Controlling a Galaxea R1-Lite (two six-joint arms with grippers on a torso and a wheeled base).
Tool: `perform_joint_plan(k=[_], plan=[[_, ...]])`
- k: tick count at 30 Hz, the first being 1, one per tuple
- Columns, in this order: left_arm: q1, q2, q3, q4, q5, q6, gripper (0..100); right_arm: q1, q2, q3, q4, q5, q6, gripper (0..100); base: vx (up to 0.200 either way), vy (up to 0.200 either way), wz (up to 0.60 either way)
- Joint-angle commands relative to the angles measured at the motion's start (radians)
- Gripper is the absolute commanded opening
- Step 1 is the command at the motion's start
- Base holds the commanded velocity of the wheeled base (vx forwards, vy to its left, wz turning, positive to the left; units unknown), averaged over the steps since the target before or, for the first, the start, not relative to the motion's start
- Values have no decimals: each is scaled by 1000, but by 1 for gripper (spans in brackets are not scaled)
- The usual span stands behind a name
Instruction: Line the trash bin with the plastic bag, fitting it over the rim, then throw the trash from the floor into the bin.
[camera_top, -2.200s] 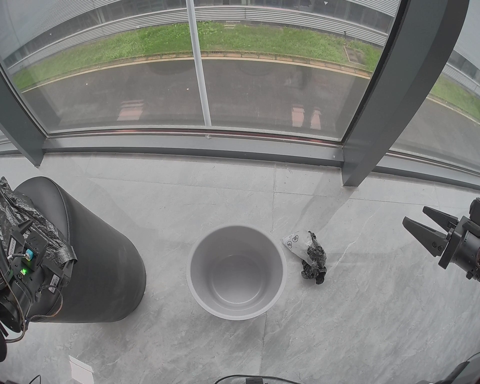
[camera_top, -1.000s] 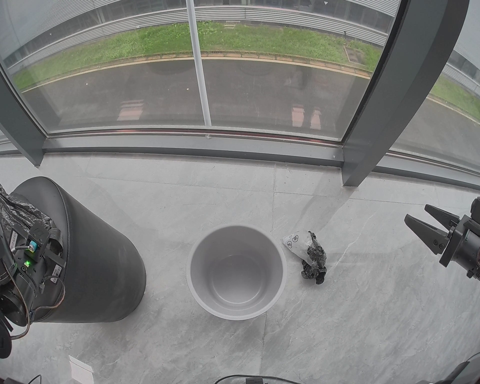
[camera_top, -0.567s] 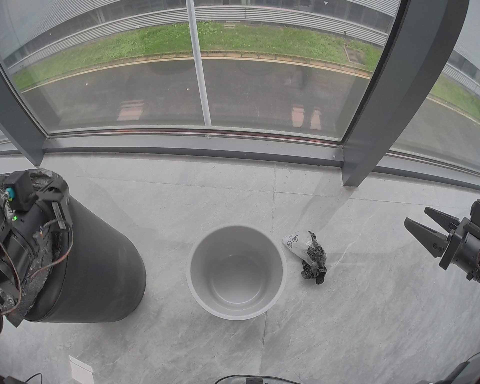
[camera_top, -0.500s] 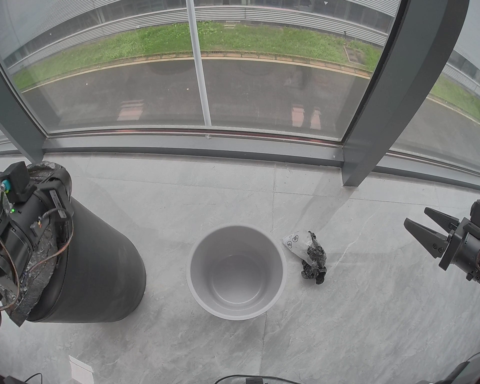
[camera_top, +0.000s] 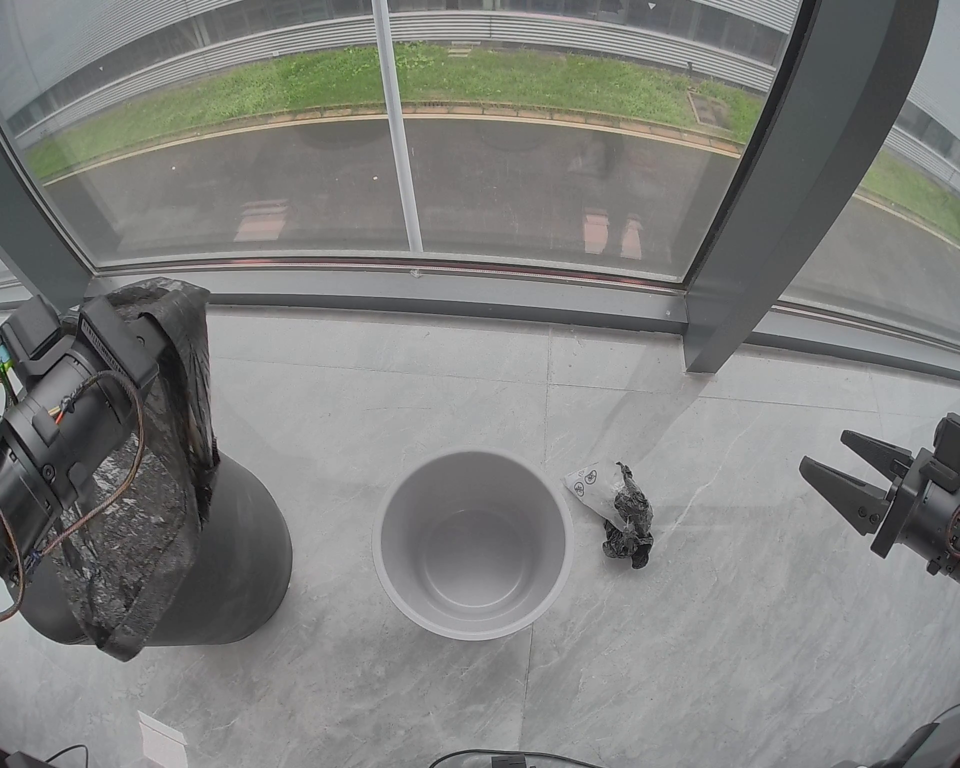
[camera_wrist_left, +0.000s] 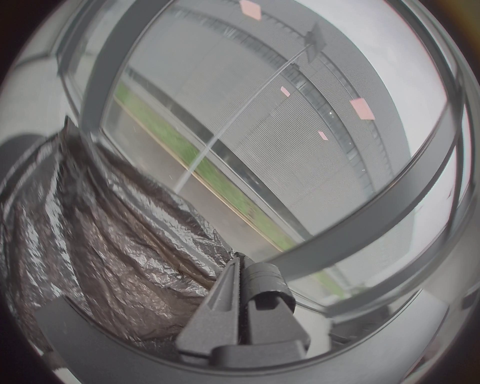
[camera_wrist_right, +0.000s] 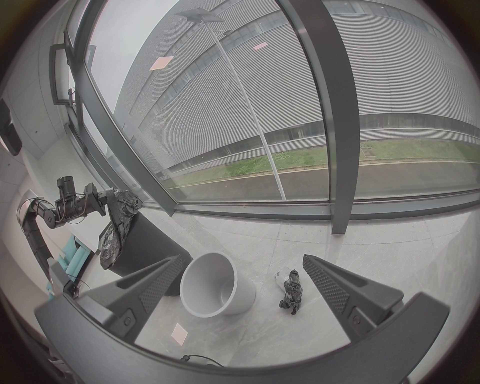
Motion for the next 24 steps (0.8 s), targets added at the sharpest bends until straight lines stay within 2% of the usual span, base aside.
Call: perform_joint_plan(k=[1, 2, 3, 4, 6, 9, 13, 15, 18, 19, 20, 22, 24], plan=[[-19, -88, -4, 86, -267, -235, 0, 52, -1, 20, -1, 1, -3, 100, 0, 0, 0], [-5, -104, -3, 103, -333, -279, 0, 59, -2, 20, -1, -1, -3, 100, 0, 0, 0], [-5, -104, -3, 103, -333, -279, 0, 59, -2, 20, -1, -1, -3, 100, 0, 0, 0], [32, -131, -4, 131, -462, -348, 0, 85, -7, 22, -1, -1, -10, 100, 0, 0, 0], [49, -138, -7, 141, -540, -371, 0, 104, -10, 22, -2, -3, -14, 100, 0, 0, 0], [47, -135, -21, 143, -593, -374, 0, 133, -1, 16, -6, -6, -11, 100, 0, 0, 0], [9, -127, -52, 144, -607, -379, 0, 205, 34, -9, -6, -21, -13, 100, 0, 0, 0], [-11, -129, -58, 141, -607, -385, 0, 240, 50, -27, -6, -64, -8, 100, 0, 0, 0], [-46, -134, -73, 138, -610, -434, 0, 346, 108, -96, -4, -237, -2, 100, 0, 0, 0], [-46, -134, -73, 138, -610, -434, 0, 346, 108, -96, -4, -237, -2, 100, 0, 0, 0], [-68, -126, -92, 138, -607, -448, 0, 414, 148, -138, -4, -335, 7, 100, 0, 0, 0], [-77, -117, -110, 141, -606, -453, 0, 475, 189, -173, -4, -403, 21, 100, 0, 0, 0], [-86, -106, -125, 144, -601, -459, 0, 518, 235, -200, -4, -443, 26, 100, 0, 0, 0]])
